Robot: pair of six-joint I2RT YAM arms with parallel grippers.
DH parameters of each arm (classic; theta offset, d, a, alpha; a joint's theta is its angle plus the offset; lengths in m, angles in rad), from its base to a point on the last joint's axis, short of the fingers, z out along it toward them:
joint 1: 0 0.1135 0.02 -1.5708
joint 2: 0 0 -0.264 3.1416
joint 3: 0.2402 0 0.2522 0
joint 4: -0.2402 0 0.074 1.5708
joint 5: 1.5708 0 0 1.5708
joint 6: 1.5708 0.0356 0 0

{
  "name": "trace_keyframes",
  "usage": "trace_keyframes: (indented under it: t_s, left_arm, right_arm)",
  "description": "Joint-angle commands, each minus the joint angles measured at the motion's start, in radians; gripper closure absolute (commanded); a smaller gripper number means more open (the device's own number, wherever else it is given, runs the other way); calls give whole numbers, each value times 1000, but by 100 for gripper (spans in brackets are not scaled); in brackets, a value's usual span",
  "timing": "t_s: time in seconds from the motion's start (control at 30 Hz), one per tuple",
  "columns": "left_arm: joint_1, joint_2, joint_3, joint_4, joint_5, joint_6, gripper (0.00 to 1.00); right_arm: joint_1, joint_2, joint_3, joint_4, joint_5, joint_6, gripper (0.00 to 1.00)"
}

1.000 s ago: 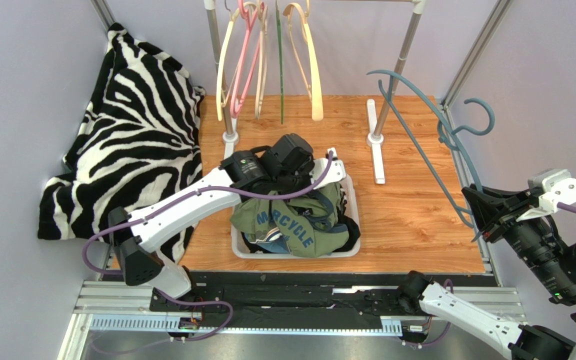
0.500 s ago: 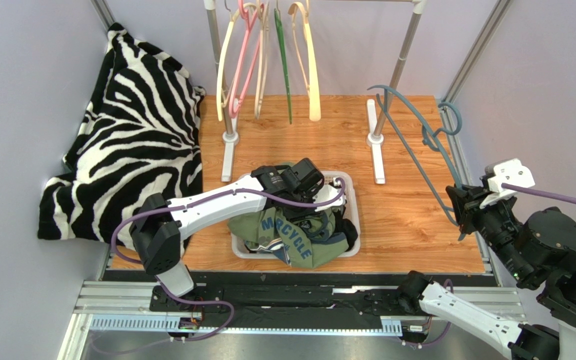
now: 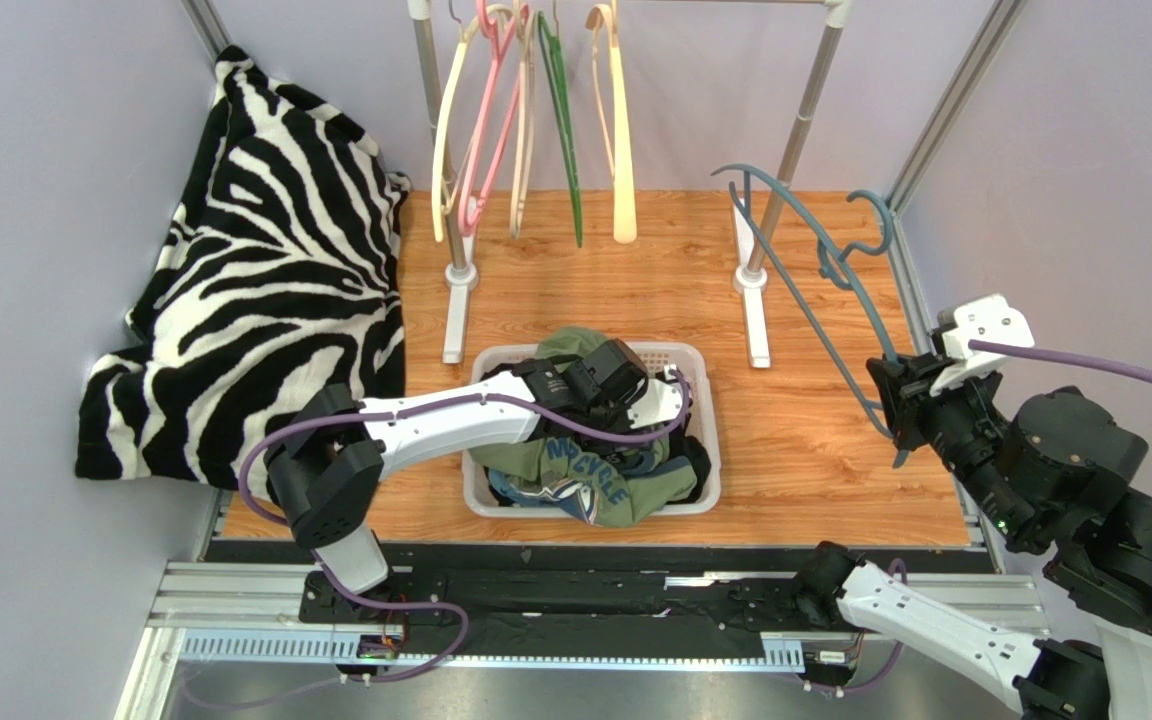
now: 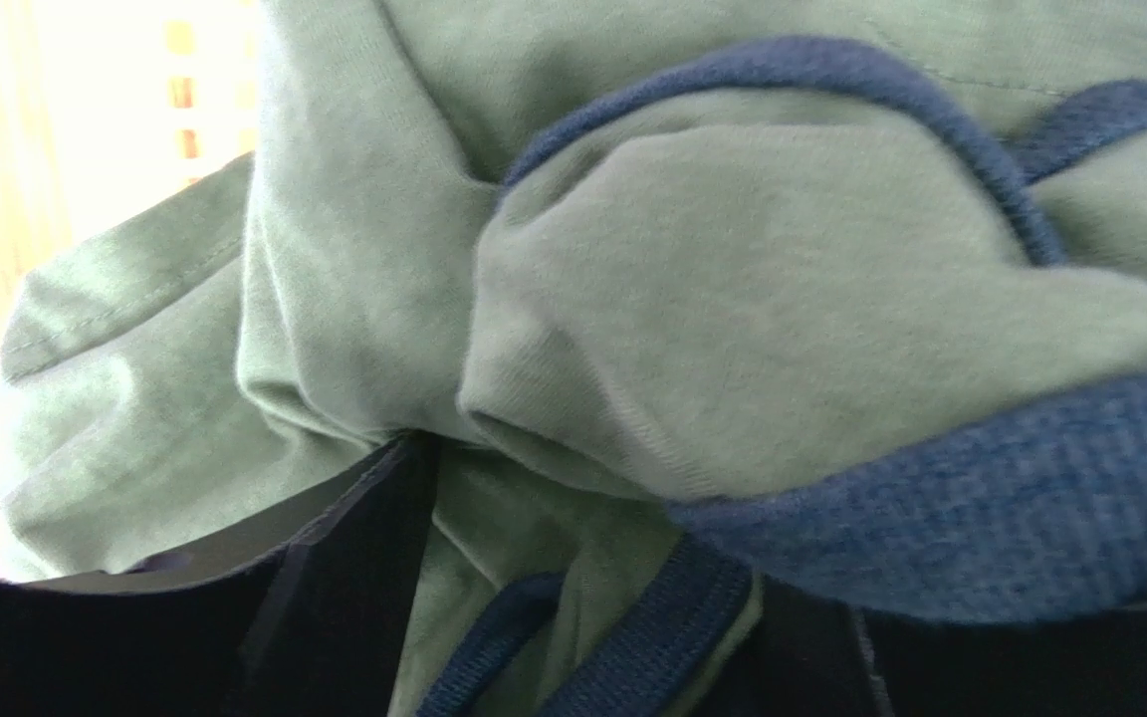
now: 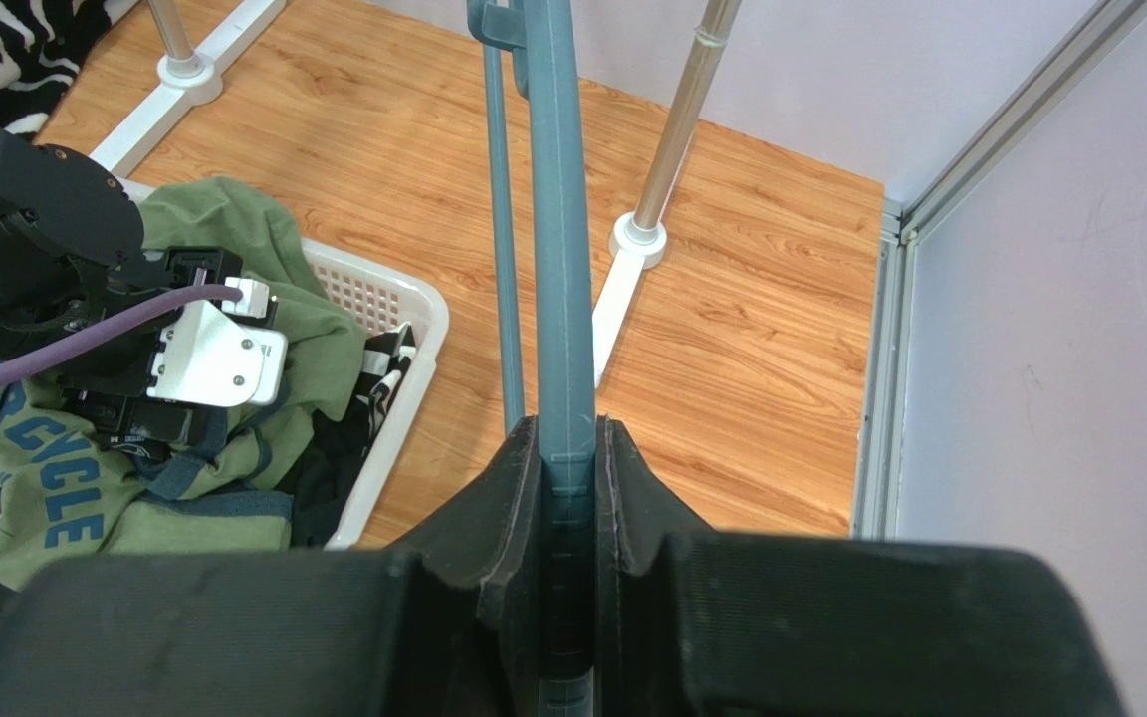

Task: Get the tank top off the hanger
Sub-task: Place the tank top in the bin.

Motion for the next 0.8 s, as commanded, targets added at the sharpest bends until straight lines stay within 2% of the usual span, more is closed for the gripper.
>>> trace_keyframes:
  t_s: [0.0,0.1,0.17,0.3,0.4,0.43,0.53,0.67,0.77]
  left_arm:
    - [-1,43,-54,-93,-42,-20,18]
    - [-12,8,32,-185,-87,-43,17]
    - [-33,-7,95,-261,-167,-70,17]
    - [-57,-21,320,-461,-233,-98,19]
    - [-58,-81,415,-556,-151,-106,16]
    - [-58,-96,440,-603,-73,-103,1]
    - [-58,-138,549,-695,53,-94,1]
    - [-58,-147,716,-805,113,-84,1]
    - [-58,-162,921,-871,158,-67,1]
  right_arm:
    - [-4,27,21,61,2,22,100]
    - [-4,45,41,44,5,28,100]
    - [-4,54,53,38,11,28,100]
    - [-4,79,84,26,21,19,100]
    - [-2,112,119,11,31,19,100]
    - [-3,123,128,7,31,17,100]
    - [-4,139,148,9,31,14,100]
    - [-4,165,160,1,42,10,100]
    - [-4,188,177,-2,53,13,100]
